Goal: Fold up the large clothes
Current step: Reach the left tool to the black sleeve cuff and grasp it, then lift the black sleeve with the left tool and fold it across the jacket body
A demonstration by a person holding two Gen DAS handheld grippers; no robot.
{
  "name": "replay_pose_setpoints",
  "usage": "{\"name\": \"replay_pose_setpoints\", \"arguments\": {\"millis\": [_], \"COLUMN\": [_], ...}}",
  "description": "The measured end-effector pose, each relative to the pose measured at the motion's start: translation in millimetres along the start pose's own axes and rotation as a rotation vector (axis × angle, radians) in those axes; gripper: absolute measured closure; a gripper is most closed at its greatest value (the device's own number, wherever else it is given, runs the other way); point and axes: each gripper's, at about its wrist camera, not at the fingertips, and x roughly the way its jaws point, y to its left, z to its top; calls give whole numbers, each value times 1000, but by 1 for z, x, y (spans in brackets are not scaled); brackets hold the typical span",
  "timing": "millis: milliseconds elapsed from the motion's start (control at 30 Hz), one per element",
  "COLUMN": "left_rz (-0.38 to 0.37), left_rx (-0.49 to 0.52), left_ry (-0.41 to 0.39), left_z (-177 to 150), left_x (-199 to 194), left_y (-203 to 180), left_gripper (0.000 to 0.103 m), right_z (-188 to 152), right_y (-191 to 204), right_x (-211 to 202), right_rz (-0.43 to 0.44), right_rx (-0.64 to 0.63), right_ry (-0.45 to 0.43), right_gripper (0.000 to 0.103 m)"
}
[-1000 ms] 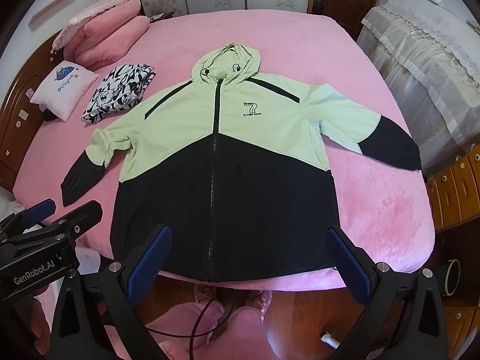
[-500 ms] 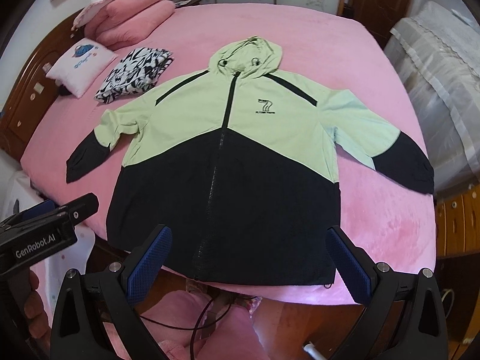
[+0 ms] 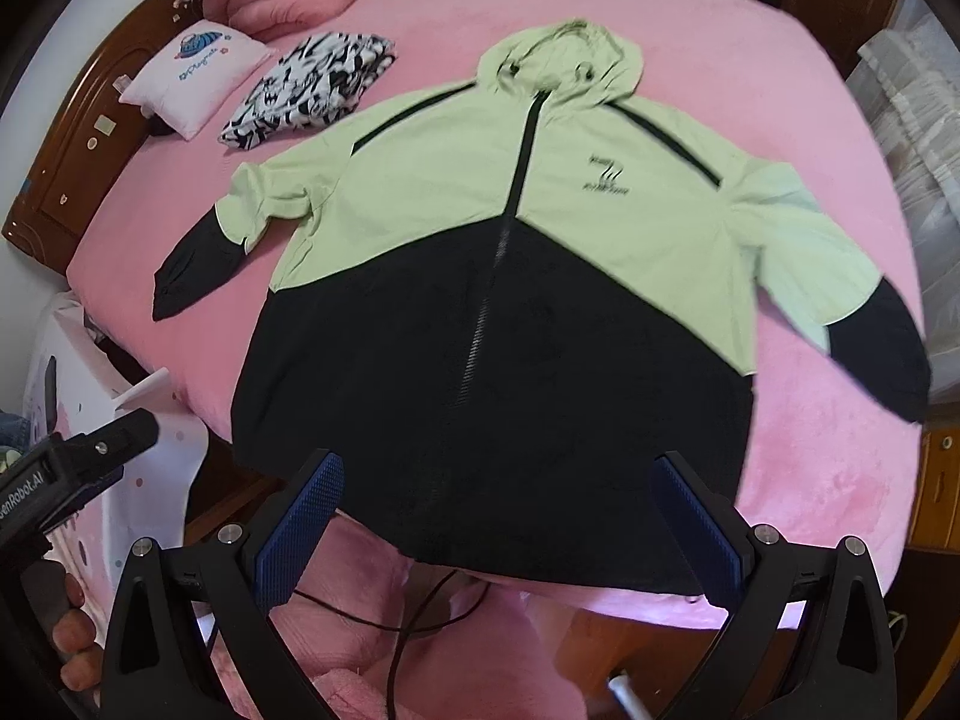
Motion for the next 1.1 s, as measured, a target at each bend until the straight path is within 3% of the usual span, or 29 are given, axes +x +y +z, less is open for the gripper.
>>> {"name": "replay_pose_setpoints", "arguments": {"millis": [67, 300, 367, 433, 600, 733, 833, 967, 1100], "left_rz": [-48, -42, -34, -48, -4, 129, 115, 101, 150], "left_rx": [-21, -95, -147, -202, -334, -445, -554, -699, -739], "left_ry": [-14, -20, 7, 61, 118, 160, 175, 204, 239], "left_z": [21, 127, 167, 200, 261, 286, 301, 311, 322], "left_x": [-1, 6, 23, 43, 92, 130, 155, 193, 224], "left_y": [22, 88, 119, 151, 223, 261, 288, 318, 334], "left_gripper": [8, 8, 10, 18, 23, 27, 28, 43, 43], "right_z": [8, 30, 36, 43, 59, 66, 68, 60, 51], "right_y": [13, 91, 114, 140, 190, 221, 239, 253, 248], "right_x": [15, 52, 62, 77, 103, 123, 134, 146, 159], "right_rz": [-17, -78, -81, -103, -105, -86, -61, -58, -46], "right_rx": [18, 0, 13, 44, 98, 112, 136, 125, 136], "right_ry": [41, 75, 86, 116, 114, 134, 133, 162, 207], "right_gripper": [0, 0, 0, 0, 0, 0, 0, 0, 0]}}
